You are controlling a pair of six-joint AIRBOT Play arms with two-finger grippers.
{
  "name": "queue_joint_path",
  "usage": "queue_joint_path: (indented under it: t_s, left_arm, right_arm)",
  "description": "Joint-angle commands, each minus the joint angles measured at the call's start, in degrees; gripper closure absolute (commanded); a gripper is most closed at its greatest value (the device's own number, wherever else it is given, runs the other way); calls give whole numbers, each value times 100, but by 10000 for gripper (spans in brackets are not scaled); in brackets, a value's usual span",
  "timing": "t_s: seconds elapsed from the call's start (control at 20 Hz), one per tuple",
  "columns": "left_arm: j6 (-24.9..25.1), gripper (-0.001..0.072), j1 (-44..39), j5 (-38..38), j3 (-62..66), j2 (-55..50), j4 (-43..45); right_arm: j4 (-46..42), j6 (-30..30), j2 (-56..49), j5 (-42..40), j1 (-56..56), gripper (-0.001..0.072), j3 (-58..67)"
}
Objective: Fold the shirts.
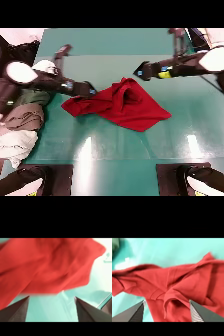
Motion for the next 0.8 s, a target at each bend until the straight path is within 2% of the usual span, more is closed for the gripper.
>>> queue_joint_path:
  t_s: [0.0, 0.15, 0.25, 0.35, 0.45, 0.5, 0.55, 0.65, 0.7, 0.75]
  left_arm:
    - [374, 13, -1113, 1217, 166, -809, -192]
    - [341, 13, -1648, 1244, 844, -1668, 153]
    - [-306, 13, -1797, 1154, 1318, -2127, 944]
    - [-715, 13, -1797, 1054, 1661, -2374, 1537]
    - [-739, 13, -1797, 1091, 1823, -2490, 1790]
    - [-752, 14, -1797, 1176, 1845, -2549, 1827]
    - [-826, 46, -1797, 1235, 1845, -2603, 1867]
    - [-1034, 47, -1797, 1355, 1843, -2684, 2035]
    - [-1034, 242, -1794, 1443, 1845, -2688, 2061]
    - [-988, 523, -1794, 1591, 1847, -2686, 2092]
  right_arm:
    - [-9, 2, 623, 223, -413, 83, -2]
    - [-9, 2, 909, 562, -721, 84, -4]
    - [-11, 2, 1034, 778, -874, 85, -4]
    - [-39, 2, 1139, 992, -1014, 85, -4]
    - [-42, 2, 1226, 1161, -1137, 93, -4]
    - [-42, 2, 1255, 1237, -1198, 120, -4]
    - [-39, 2, 1263, 1349, -1250, 126, -4]
    - [-52, 2, 1261, 1685, -1325, 126, -7]
    - [-61, 2, 1266, 1814, -1331, 126, -57]
    - [-175, 2, 1270, 1895, -1353, 126, -186]
